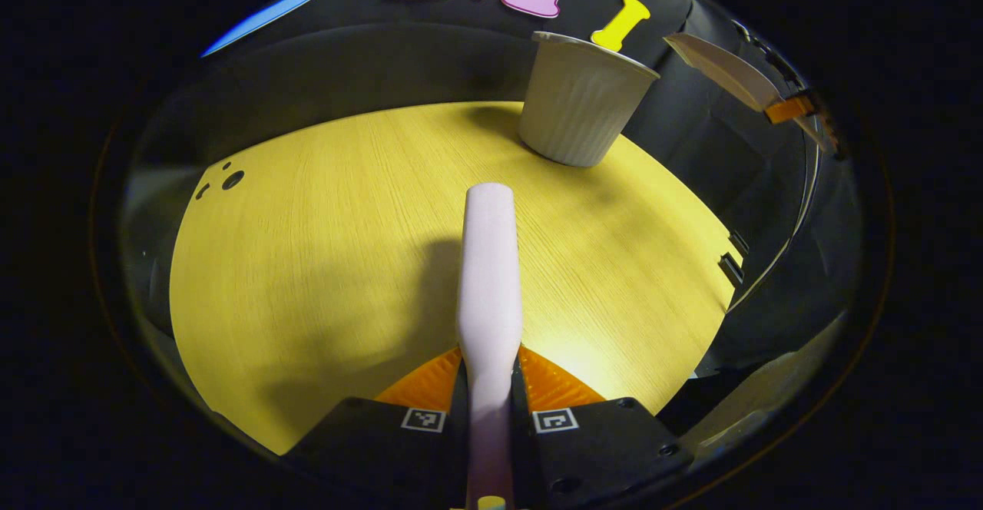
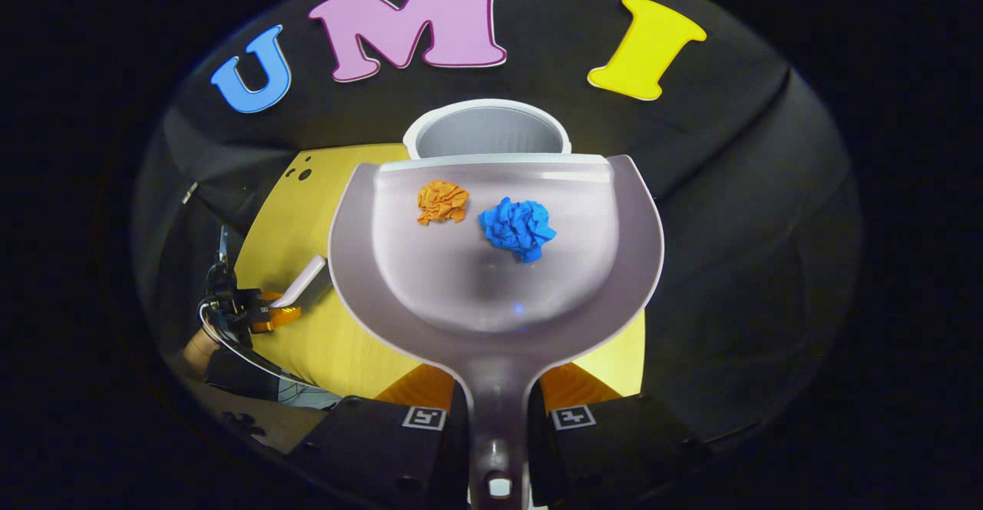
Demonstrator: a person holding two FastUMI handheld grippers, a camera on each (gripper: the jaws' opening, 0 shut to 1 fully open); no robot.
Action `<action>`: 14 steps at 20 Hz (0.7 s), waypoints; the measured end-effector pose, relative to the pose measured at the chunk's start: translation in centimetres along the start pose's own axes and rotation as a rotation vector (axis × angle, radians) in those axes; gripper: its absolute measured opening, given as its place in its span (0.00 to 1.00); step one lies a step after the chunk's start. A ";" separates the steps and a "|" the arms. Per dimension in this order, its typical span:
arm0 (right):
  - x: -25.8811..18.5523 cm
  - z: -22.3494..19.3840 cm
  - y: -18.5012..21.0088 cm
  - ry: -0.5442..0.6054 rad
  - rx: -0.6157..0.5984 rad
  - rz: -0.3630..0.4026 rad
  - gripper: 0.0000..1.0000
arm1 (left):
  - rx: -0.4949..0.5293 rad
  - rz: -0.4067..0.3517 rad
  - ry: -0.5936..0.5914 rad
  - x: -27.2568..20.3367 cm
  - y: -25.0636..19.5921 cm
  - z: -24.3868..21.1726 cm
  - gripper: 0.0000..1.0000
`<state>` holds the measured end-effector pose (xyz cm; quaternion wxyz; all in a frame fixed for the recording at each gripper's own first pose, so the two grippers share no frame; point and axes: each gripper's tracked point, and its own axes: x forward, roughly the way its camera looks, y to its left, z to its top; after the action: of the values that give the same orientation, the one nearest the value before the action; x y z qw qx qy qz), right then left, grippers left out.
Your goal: Pick up the small broom and dustpan from the desktop, sweep the trash into the dustpan with the broom, and then empty the trash into the garbage bin.
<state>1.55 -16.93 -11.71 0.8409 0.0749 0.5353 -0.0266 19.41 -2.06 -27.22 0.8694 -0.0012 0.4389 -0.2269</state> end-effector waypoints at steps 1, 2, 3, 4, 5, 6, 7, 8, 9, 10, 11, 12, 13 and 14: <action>-0.1 1.4 -1.3 0.006 -0.015 -0.019 0.35 | -0.005 -0.001 0.000 -0.1 0.2 -0.3 0.27; 0.0 2.6 -1.8 0.020 -0.026 -0.026 0.35 | -0.008 0.003 0.000 -0.1 0.5 -0.2 0.27; 0.1 3.9 -2.5 0.033 -0.030 -0.036 0.35 | -0.012 0.004 -0.001 0.1 0.2 -0.4 0.27; 0.4 4.8 -3.0 0.055 -0.037 -0.044 0.35 | -0.015 0.005 -0.003 0.0 0.2 -0.3 0.27; 0.8 5.7 -3.7 0.079 -0.048 -0.060 0.35 | -0.018 0.007 -0.007 0.1 0.3 -0.7 0.27; 1.6 6.5 -4.4 0.101 -0.060 -0.084 0.35 | -0.020 0.010 -0.011 0.0 0.4 -0.7 0.27; 2.4 7.3 -4.9 0.132 -0.076 -0.102 0.35 | -0.022 0.012 -0.013 -0.1 0.3 -0.9 0.27; 2.9 7.5 -5.3 0.159 -0.093 -0.117 0.35 | -0.027 0.014 -0.017 -0.2 0.2 -0.9 0.29; 3.5 8.0 -5.6 0.185 -0.110 -0.132 0.35 | -0.033 0.014 -0.018 -0.2 0.4 -1.0 0.27; 3.8 8.3 -5.7 0.214 -0.136 -0.146 0.35 | -0.039 0.016 -0.019 -0.2 0.6 -1.1 0.27; 4.2 8.7 -5.9 0.243 -0.163 -0.163 0.35 | -0.045 0.017 -0.019 -0.2 0.7 -1.3 0.27; 4.4 9.0 -5.9 0.271 -0.190 -0.175 0.35 | -0.049 0.018 -0.020 -0.2 0.8 -1.3 0.27; 4.6 9.3 -5.9 0.303 -0.216 -0.184 0.35 | -0.055 0.018 -0.019 0.0 0.9 -1.5 0.27; 4.8 9.6 -6.2 0.337 -0.247 -0.201 0.35 | -0.058 0.019 -0.020 0.0 1.0 -1.5 0.27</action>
<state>11.48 -24.34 -12.67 0.7356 -0.0788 0.6721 -0.0316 18.66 -0.85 -28.32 0.8753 -0.0245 0.4368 -0.2059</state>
